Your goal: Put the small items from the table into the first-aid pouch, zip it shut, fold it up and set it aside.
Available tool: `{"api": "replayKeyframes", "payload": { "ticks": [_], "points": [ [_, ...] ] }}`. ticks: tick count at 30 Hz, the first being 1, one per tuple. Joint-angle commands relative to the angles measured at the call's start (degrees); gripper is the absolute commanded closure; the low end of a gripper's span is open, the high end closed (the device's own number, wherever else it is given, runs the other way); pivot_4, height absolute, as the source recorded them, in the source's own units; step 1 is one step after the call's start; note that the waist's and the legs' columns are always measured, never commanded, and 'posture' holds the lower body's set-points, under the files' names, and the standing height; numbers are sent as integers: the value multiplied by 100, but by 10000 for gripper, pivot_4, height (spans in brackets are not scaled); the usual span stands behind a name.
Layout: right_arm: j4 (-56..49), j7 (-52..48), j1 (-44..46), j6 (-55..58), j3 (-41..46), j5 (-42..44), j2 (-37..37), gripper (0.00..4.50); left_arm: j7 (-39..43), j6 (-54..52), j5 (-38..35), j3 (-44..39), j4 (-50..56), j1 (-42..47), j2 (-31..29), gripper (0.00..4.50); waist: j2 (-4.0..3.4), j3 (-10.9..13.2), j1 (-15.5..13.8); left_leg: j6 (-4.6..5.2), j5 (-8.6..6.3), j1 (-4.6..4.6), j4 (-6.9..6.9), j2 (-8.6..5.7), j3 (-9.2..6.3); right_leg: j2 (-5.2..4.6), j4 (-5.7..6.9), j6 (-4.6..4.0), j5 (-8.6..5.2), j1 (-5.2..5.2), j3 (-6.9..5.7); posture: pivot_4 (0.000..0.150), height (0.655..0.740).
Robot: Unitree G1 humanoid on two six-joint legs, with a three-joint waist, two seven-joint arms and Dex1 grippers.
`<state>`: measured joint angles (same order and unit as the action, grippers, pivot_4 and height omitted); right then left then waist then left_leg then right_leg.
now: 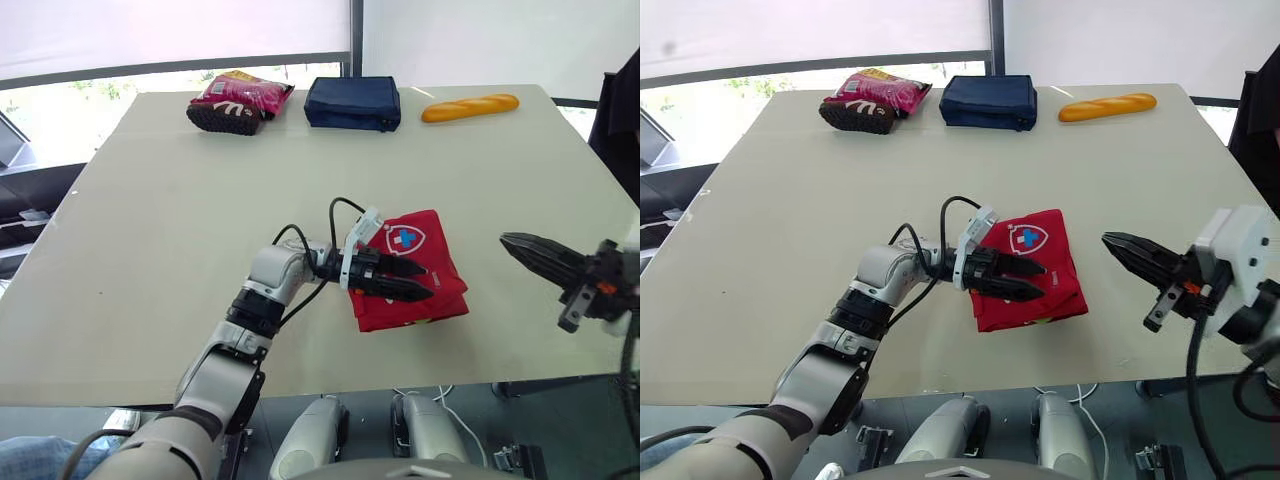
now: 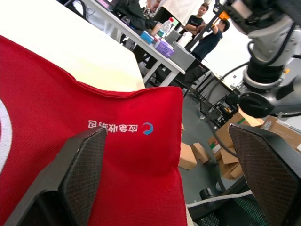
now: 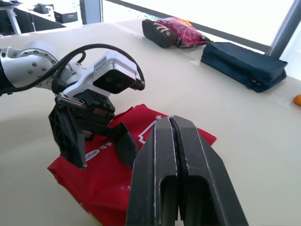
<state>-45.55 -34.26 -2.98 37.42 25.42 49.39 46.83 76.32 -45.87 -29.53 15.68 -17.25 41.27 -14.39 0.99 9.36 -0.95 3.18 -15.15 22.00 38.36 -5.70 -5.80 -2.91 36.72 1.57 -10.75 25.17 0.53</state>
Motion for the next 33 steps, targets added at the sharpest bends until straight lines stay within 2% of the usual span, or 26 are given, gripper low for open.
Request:
{"api": "replayKeyframes", "payload": {
  "ticks": [1, 6, 8, 17, 25, 30, 33],
  "points": [
    [364, -132, 342, -377, -713, -619, -35, 45000, 86, -16, 10, 65, 9, -58, -36, 959, 0, 0, -2, 0, 0, 2, 0, 0, 0, 0, 0, 0, 0, 1, 0, 1500, 7293],
    [1487, -548, 483, -1288, -2206, -2294, 32, 45000, 193, 79, -14, -16, 117, -58, -133, 959, 0, 0, 0, 0, 0, 2, 0, -1, 0, 0, -1, -2, 1, 3, 0, 1500, 7293],
    [1886, -702, 344, -1681, -2528, -2786, 66, 45000, 258, 89, -84, -91, 284, -94, -234, 959, 0, 1, -1, -1, 0, 2, 0, -1, 0, 1, -1, -2, 1, 3, 0, 1500, 7293],
    [2484, -921, 180, -2210, -3379, -3746, -210, 45000, 350, 81, -398, -589, 1202, -358, -1049, 959, -2, 1, 32, -3, 1, 0, -3, 5, 3, 9, 2, -3, 0, 10, 9, 1500, 7293],
    [2368, -1115, 293, -2178, -2984, -3647, -168, 45000, 366, 120, -809, -1456, 2401, -870, -2298, 959, -5, 3, 50, -6, 0, -1, -6, 8, 4, 13, 1, -5, 0, 14, 12, 1500, 7293],
    [2399, -1393, 865, -1858, -1968, -2716, -79, 45000, 159, 54, -1036, -2109, 3144, -1230, -3036, 959, -7, 14, 9, -4, -1, 4, -2, 4, 4, 5, -2, -4, 1, 12, 7, 1500, 7293],
    [2633, -1489, 1411, -1698, -1837, -2408, -174, 45000, -57, -118, -1332, -2425, 3443, -1298, -3259, 959, -5, 20, 14, -4, -1, 4, -4, 5, 2, 6, -1, -4, 1, 12, 4, 1500, 7293]
  ]
}}
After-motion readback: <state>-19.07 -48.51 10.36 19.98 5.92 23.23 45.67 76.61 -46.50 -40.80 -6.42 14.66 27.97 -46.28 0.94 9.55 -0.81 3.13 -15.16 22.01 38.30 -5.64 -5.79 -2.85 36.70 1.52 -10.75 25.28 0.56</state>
